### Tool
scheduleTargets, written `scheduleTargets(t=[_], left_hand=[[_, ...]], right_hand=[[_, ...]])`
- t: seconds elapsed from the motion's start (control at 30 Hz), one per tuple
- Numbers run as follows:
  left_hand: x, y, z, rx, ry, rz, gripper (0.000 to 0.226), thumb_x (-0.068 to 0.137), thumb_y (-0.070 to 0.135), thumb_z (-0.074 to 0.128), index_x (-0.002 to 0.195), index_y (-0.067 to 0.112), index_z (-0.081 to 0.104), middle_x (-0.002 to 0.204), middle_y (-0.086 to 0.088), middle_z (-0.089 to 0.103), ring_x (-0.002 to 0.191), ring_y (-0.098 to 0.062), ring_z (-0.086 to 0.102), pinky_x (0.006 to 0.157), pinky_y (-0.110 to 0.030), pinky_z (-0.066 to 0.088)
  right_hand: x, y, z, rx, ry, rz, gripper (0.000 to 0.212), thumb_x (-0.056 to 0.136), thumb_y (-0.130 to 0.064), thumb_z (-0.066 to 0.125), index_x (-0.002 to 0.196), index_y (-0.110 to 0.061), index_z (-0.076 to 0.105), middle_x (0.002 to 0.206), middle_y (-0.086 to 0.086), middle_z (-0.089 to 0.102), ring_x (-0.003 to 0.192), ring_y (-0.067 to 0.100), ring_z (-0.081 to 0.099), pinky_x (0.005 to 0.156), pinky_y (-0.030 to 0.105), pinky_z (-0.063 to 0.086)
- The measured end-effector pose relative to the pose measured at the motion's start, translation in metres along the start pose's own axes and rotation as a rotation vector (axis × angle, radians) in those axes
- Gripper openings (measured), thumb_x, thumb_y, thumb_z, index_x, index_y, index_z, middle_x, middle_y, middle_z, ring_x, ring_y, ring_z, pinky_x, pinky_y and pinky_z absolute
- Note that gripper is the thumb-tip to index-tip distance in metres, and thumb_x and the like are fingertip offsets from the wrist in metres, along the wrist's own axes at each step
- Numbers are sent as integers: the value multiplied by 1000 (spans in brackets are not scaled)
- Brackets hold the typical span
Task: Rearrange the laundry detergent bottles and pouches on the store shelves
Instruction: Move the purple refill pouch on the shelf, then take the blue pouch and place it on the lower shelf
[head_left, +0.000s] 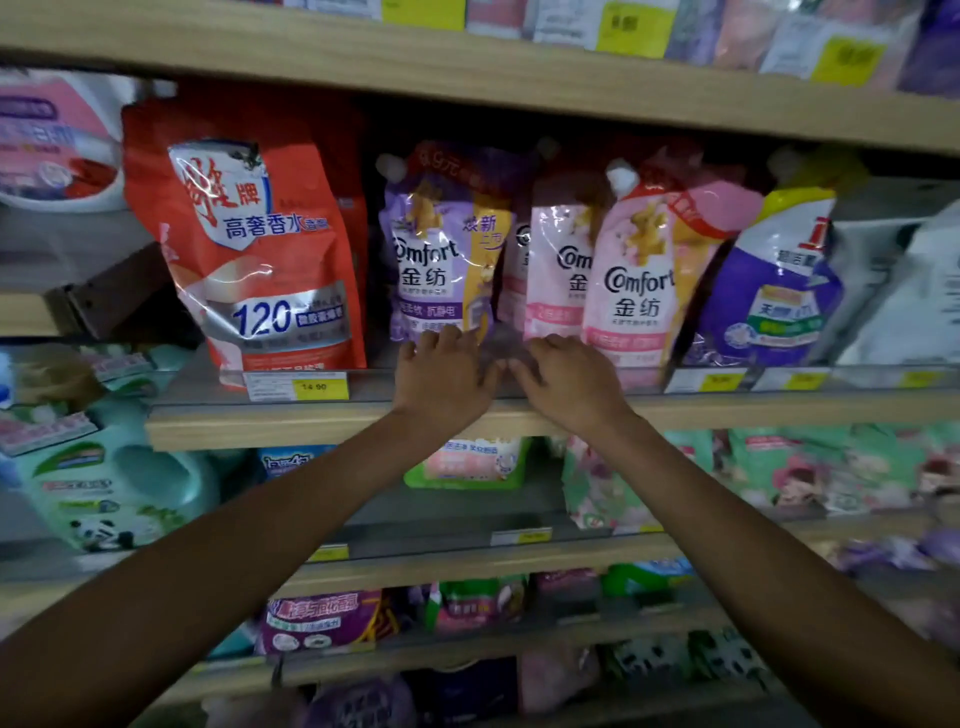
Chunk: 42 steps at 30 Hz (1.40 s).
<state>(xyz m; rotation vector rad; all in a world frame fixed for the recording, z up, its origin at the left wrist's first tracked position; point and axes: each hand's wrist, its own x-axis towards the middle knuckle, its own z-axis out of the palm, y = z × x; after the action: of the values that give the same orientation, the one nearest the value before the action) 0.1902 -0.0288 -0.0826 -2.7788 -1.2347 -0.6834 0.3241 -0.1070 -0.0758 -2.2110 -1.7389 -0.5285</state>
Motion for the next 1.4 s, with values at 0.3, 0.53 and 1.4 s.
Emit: scheduleTargets(t=[0.3,0.53,1.4], left_hand=[[-45,122,-18,158,-56,190,54,93,50,38,126,7,49,127,-15,54,118,-35,49,97,-45,37],[-107,259,-2,145,-150,386,57,94,52,35,132,11,46,132,-14,53,121,-34,48,101,-45,35],[18,659,128,-50,-117,615,54,92,48,40,131,12,47,131,-10,54,120,-32,49,99,-41,35]], right_hand=[[-119,86,-58,-33,-35,61,41,93,-36,44,127,-14,53,122,11,61,115,31,55,87,39,46],[-250,184,-106,-89,-113,264,42,96,-40,40,125,-12,53,116,13,63,108,33,58,82,41,47],[-343,562,-158,-265,-106,544,40,96,-39,40,123,-14,55,106,11,68,99,32,63,73,35,46]])
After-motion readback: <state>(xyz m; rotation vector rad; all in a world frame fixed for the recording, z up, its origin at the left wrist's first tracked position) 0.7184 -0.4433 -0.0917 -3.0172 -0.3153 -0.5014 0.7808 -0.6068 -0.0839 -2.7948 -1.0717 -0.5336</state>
